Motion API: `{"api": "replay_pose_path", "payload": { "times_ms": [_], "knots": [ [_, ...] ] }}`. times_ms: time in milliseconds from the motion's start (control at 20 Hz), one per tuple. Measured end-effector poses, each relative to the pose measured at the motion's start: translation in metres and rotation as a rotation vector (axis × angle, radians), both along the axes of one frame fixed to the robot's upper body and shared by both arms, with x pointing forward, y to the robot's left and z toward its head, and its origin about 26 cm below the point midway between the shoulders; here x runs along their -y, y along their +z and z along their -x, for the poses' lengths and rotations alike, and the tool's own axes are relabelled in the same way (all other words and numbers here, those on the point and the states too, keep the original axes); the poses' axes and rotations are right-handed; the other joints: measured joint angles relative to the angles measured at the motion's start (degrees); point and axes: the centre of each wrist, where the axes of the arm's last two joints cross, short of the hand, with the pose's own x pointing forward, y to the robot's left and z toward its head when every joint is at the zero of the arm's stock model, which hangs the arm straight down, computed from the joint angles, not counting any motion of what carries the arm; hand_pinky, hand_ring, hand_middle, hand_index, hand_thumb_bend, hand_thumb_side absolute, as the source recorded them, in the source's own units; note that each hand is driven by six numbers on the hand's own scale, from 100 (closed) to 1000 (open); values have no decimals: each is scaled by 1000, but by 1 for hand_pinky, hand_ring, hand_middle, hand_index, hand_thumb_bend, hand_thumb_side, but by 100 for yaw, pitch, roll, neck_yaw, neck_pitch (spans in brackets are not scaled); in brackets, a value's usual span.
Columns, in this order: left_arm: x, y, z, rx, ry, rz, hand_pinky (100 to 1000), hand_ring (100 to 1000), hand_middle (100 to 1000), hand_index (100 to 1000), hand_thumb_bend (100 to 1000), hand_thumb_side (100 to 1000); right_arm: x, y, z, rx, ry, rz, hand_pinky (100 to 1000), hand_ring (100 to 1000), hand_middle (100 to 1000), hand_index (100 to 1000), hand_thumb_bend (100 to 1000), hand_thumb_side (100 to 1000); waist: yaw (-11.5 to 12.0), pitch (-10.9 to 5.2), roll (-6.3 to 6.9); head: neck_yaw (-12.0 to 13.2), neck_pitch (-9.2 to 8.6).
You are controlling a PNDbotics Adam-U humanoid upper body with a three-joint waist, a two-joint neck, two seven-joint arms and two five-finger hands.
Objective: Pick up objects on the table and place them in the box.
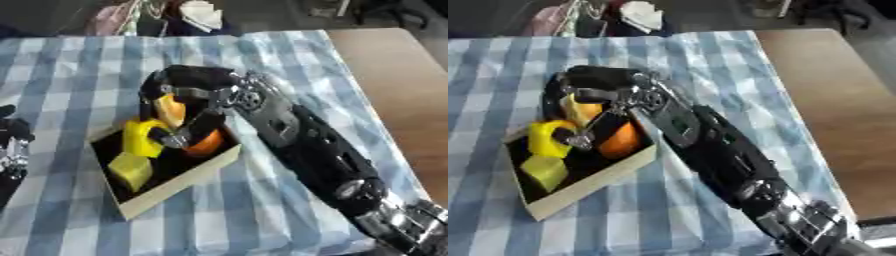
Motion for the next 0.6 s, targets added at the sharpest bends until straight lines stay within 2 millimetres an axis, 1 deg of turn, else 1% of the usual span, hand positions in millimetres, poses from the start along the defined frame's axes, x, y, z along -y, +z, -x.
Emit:
{"api": "replay_pose_path", "payload": {
  "times_ms": [100, 200, 300, 450, 500, 600],
  "knots": [
    [0, 0, 0, 0, -1, 0, 683, 580, 580, 808, 209, 613, -6, -11, -3, 3, 3, 29, 799, 701, 509, 540, 100, 198, 24, -3, 0, -14, 0],
    [0, 0, 0, -1, -3, -1, 683, 580, 579, 808, 209, 614, -8, -22, -7, 9, -16, 49, 805, 718, 541, 583, 100, 198, 43, -3, 0, -26, 0],
    [1, -2, 0, -6, -4, -1, 683, 579, 579, 808, 209, 612, -6, -30, -12, 20, -52, 48, 810, 739, 610, 681, 100, 198, 51, -3, 0, -36, 0],
    [0, -3, 0, -9, -4, -1, 683, 579, 579, 808, 210, 616, 0, -34, -19, 55, -122, 12, 827, 781, 770, 826, 100, 183, 56, -3, 0, -40, 0],
    [1, -3, 0, -10, -4, -1, 683, 580, 579, 808, 209, 616, 2, -34, -20, 70, -147, -9, 832, 795, 804, 859, 100, 175, 56, -3, 0, -38, 0],
    [1, -3, 1, -12, -5, -1, 682, 579, 579, 808, 209, 614, 7, -32, -21, 102, -198, -53, 845, 818, 851, 894, 100, 162, 53, -3, 0, -28, 0]
  ]
}}
